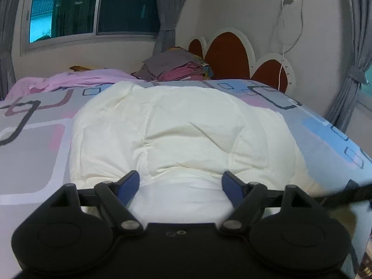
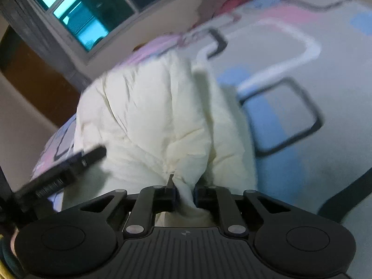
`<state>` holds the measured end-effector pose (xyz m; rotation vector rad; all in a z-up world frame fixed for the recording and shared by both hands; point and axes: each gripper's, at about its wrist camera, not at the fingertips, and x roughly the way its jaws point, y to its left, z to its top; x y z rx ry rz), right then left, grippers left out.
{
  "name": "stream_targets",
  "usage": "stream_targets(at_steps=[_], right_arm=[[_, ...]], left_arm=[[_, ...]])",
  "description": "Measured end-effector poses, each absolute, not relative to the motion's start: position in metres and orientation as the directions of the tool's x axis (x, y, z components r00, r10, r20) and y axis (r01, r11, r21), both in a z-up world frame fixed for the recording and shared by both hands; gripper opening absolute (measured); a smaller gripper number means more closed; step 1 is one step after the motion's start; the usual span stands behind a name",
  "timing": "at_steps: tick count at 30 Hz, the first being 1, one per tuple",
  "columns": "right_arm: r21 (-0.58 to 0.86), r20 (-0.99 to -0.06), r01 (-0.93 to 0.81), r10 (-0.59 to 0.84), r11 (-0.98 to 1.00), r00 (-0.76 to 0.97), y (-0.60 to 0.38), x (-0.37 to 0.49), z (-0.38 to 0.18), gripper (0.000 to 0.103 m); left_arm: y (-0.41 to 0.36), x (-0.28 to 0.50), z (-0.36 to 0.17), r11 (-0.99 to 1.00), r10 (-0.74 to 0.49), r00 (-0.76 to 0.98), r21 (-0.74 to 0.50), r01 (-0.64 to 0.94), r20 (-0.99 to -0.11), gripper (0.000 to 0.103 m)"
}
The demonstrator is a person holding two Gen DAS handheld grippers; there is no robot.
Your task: Fold large clothes
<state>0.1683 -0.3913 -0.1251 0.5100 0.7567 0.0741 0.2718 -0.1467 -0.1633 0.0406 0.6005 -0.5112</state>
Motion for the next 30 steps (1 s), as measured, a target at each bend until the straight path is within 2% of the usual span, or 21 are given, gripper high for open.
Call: stream_targets(at_steps=[3,5,9,12,14,16,20,23,28,30], right_arm=[[0.301,-0.572,0.046,0.142,0.952,0.808,-0.366,0.162,-0.089,0.012],[0.223,-0.548,0.041,0.091,0.974,0.832,-0.354,0.166,-0.086,0.012],[0.206,-0.515,0.07,0.047,0.976,0.856,-0.349,0.189,-0.088,0.012],[0.199,-0.452,0.07,0.028,0.978,0.892,-0.349,0.196,-0.081,0.012],[0.191,-0.472,0.017,0.077,0.981,0.878,-0.344,0.213,-0.089,0.012],[0.146,-0.51,0.007,0.069,0.989,0.857,-0.342,0.251,-0.11,0.012],[0.134,-0.586,0.001,0.079,0.991,0.807,-0.341,0.274,-0.151,0.012],[0.12,-0.59,0.008,0.064,0.993,0.805,-0.339,0.28,-0.178,0.011],[0.185,-0.593,0.068,0.056,0.98,0.803,-0.348,0.279,-0.205,0.01],[0.216,-0.597,0.095,0.054,0.972,0.8,-0.354,0.279,-0.211,0.006]], left_arm=[[-0.146,0.273,-0.16,0.88,-0.445,0.704,-0.124,0.459,-0.554,0.077],[-0.145,0.273,-0.158,0.88,-0.444,0.703,-0.125,0.458,-0.555,0.077],[-0.144,0.273,-0.158,0.877,-0.446,0.703,-0.113,0.468,-0.554,0.077],[-0.144,0.273,-0.158,0.873,-0.45,0.701,-0.109,0.475,-0.553,0.077],[-0.142,0.276,-0.157,0.872,-0.456,0.692,-0.123,0.474,-0.56,0.077],[-0.141,0.28,-0.157,0.874,-0.453,0.684,-0.134,0.467,-0.572,0.081],[-0.138,0.286,-0.16,0.883,-0.447,0.677,-0.165,0.44,-0.585,0.083],[-0.14,0.289,-0.164,0.887,-0.443,0.682,-0.171,0.43,-0.582,0.084],[-0.143,0.298,-0.172,0.889,-0.442,0.683,-0.18,0.422,-0.581,0.084],[-0.146,0.298,-0.175,0.888,-0.443,0.686,-0.176,0.425,-0.578,0.084]])
